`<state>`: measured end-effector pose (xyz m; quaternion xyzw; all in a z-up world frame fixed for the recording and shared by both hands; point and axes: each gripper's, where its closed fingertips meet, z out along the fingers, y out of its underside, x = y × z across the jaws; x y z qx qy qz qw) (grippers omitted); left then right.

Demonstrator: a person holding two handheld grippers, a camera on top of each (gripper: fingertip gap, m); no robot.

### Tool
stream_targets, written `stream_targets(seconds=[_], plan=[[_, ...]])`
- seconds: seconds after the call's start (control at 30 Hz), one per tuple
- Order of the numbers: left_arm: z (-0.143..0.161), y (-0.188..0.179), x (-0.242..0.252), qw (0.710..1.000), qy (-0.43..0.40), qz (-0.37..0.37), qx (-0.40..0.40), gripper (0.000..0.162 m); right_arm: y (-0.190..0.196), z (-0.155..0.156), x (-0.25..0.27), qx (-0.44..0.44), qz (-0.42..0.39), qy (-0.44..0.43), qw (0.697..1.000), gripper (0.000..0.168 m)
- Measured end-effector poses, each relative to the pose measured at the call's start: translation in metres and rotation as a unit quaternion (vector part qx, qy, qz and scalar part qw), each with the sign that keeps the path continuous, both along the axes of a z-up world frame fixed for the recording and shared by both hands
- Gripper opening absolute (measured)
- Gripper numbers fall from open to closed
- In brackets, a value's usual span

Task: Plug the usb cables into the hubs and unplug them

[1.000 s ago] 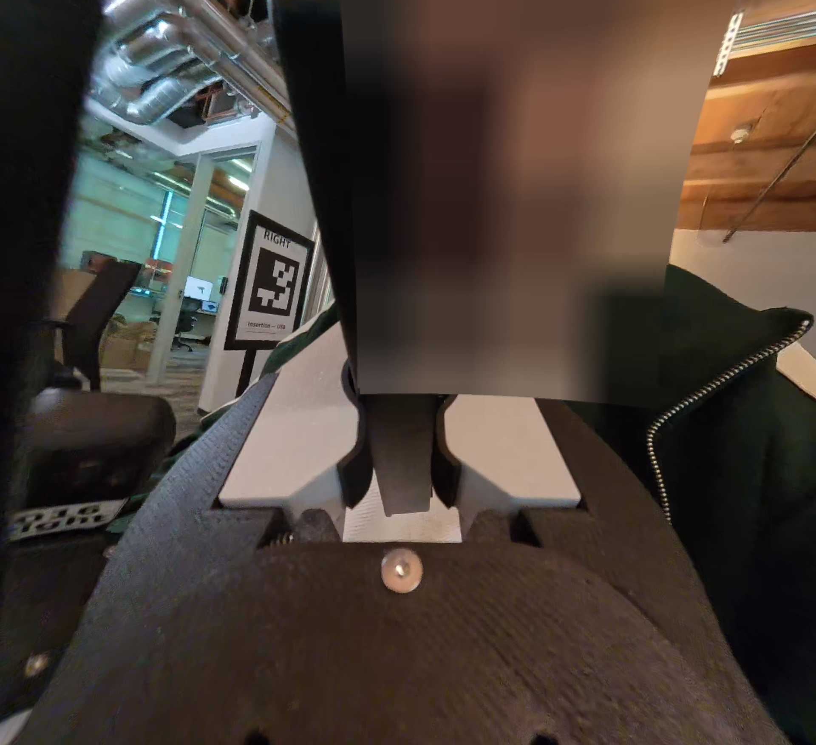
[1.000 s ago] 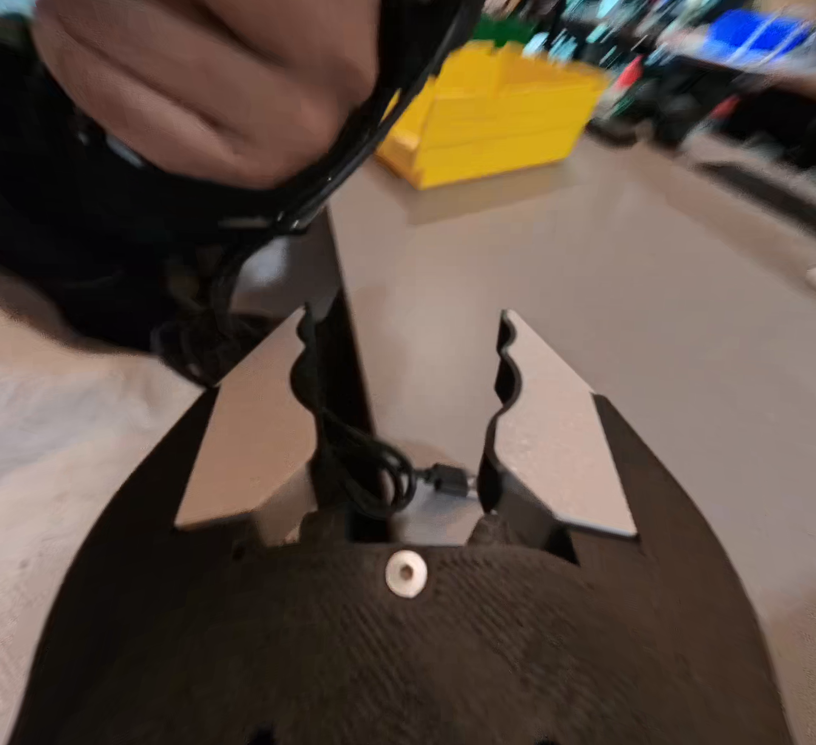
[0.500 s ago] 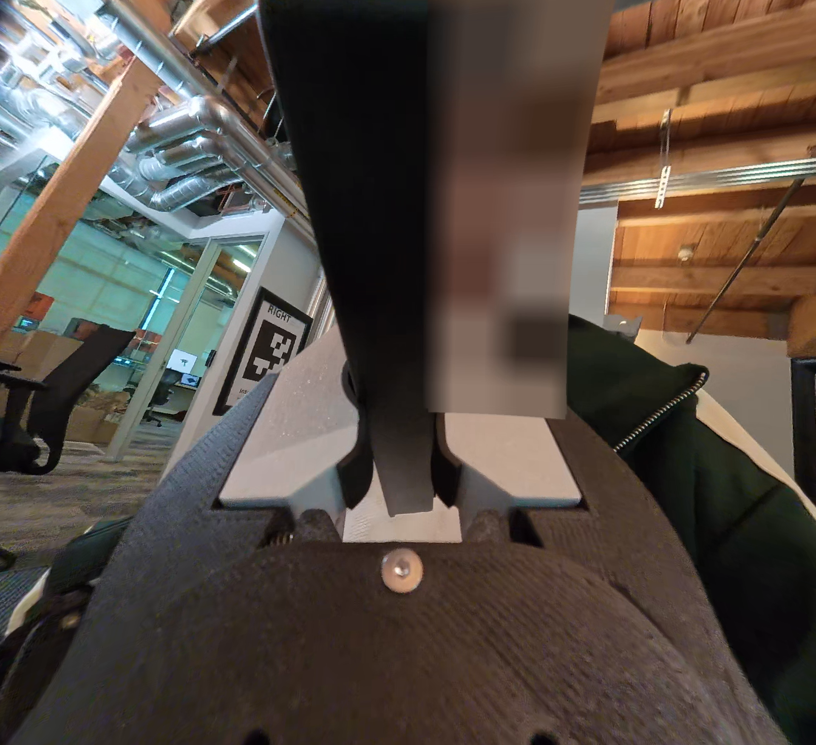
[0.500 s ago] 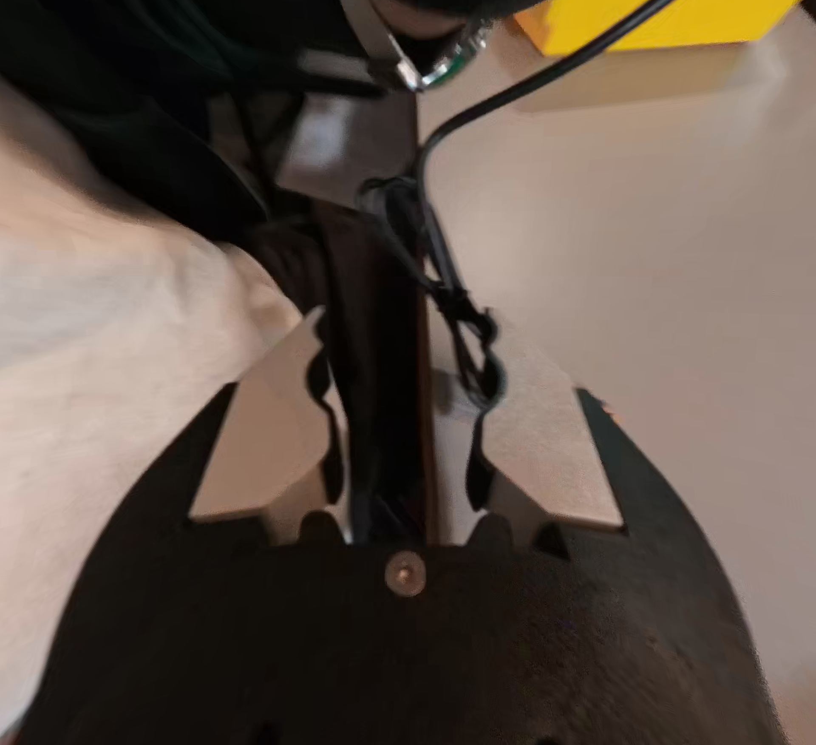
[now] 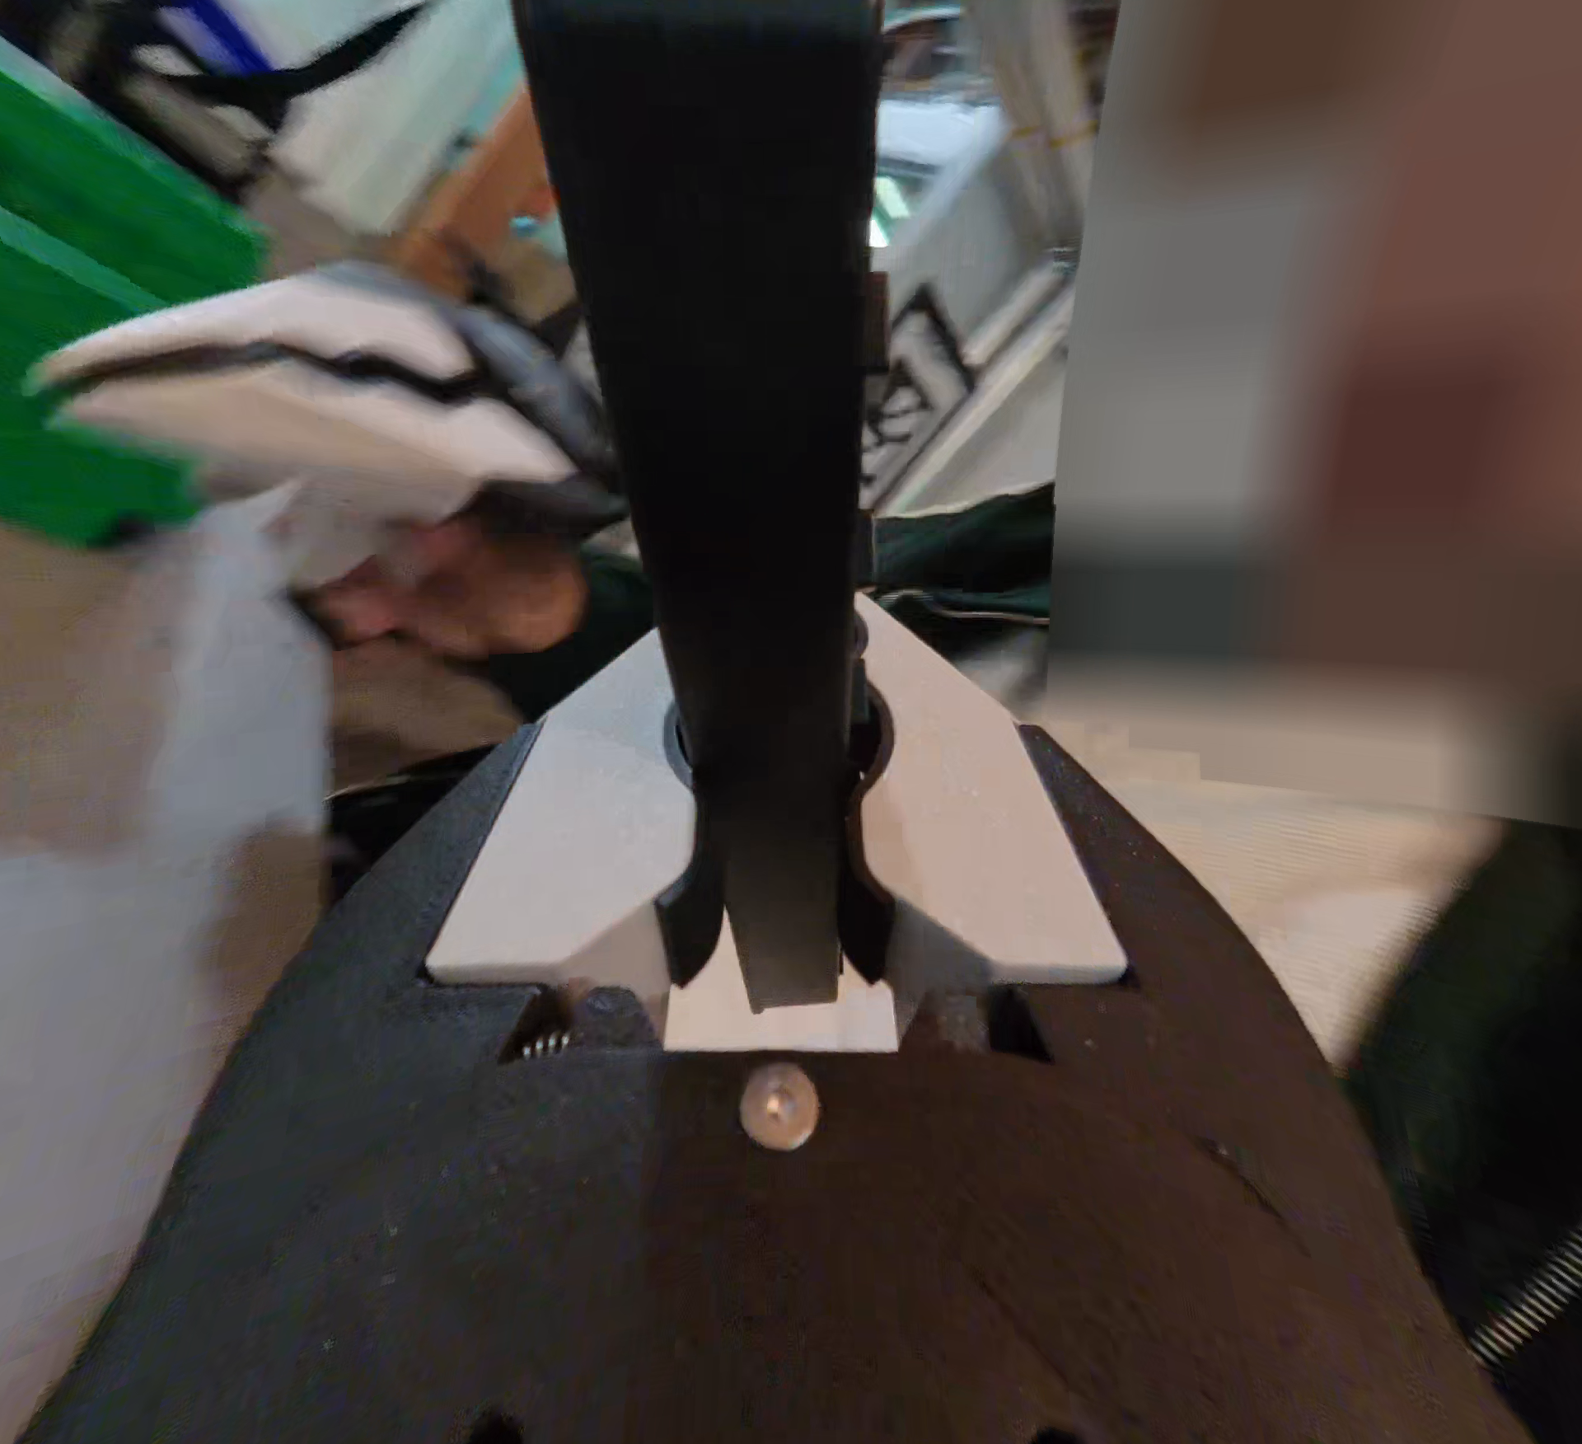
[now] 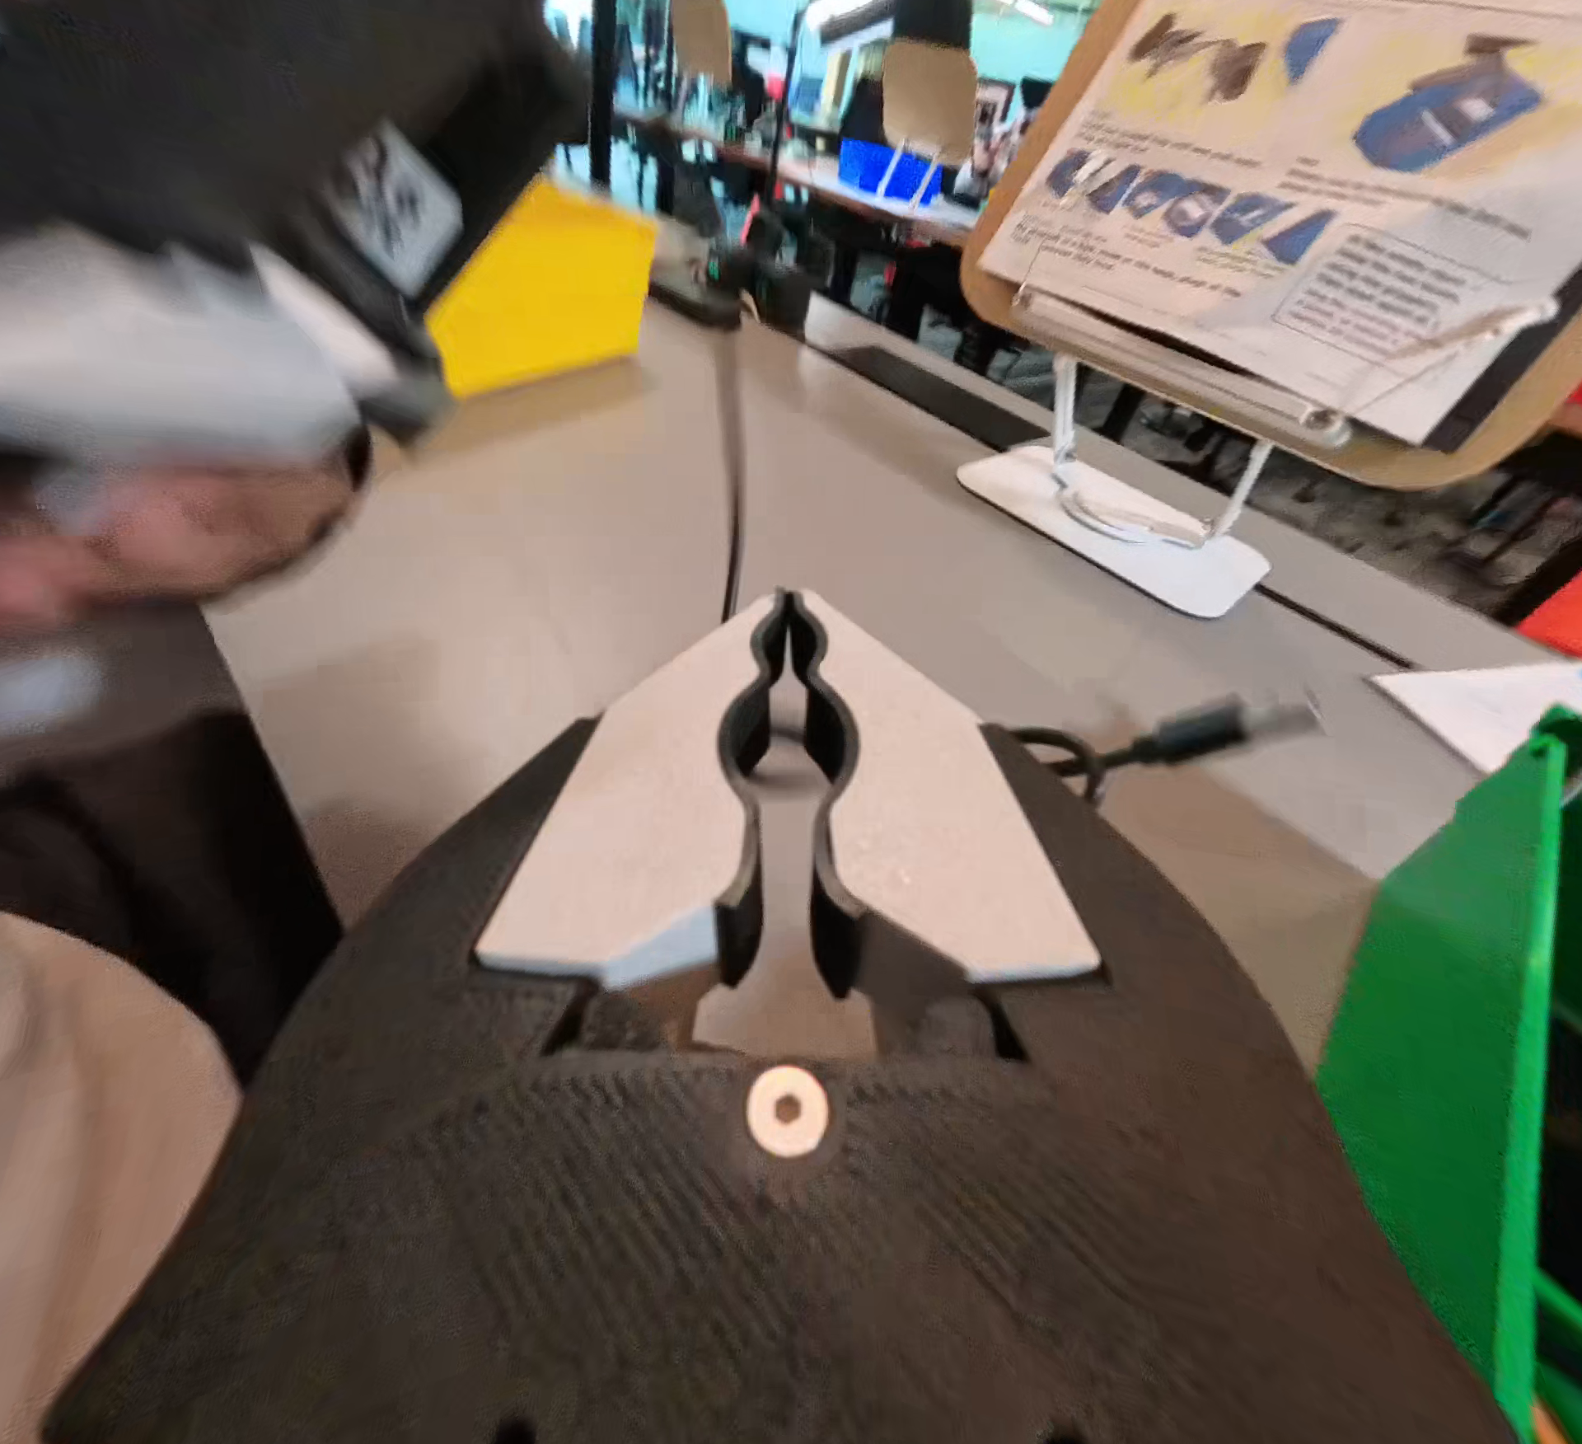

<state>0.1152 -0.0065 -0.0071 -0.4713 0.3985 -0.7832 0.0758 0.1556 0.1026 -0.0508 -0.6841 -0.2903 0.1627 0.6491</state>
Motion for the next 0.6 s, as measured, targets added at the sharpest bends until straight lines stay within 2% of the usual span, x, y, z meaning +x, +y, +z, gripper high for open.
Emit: stream_targets(seconds=[0.03,0.1,0.2,0.3,0.37,0.47,0.5,0.6], plan=[[-0.013,0.009,0.005,0.999,0.025,0.023,0.002,0.021,-0.001,0.007,0.005,-0.004,0.003,0.033,0.999,0.000],[-0.024,0.019,0.006,0.999,0.033,0.039,-0.009,0.021,-0.001,0.009,0.012,-0.014,0.005,0.061,0.998,0.000],[-0.025,0.027,0.003,0.998,0.030,0.045,-0.018,0.021,-0.002,-0.005,0.006,-0.049,0.022,0.050,0.997,0.000],[-0.041,0.037,0.005,0.995,0.078,0.064,-0.018,0.020,0.002,-0.036,-0.005,-0.115,0.021,0.009,0.993,0.000],[-0.055,0.048,0.007,0.990,0.107,0.086,-0.032,0.020,0.009,-0.063,-0.005,-0.171,0.001,-0.016,0.985,0.015],[-0.067,0.052,0.008,0.986,0.133,0.077,-0.065,0.020,0.021,-0.094,-0.007,-0.262,-0.022,-0.003,0.965,0.054],[-0.068,0.052,0.008,0.986,0.132,0.075,-0.067,0.020,0.027,-0.103,-0.009,-0.286,-0.028,0.005,0.958,0.063],[-0.065,0.048,0.006,0.989,0.120,0.059,-0.069,0.020,0.050,-0.123,-0.004,-0.332,-0.049,0.006,0.942,0.065]])
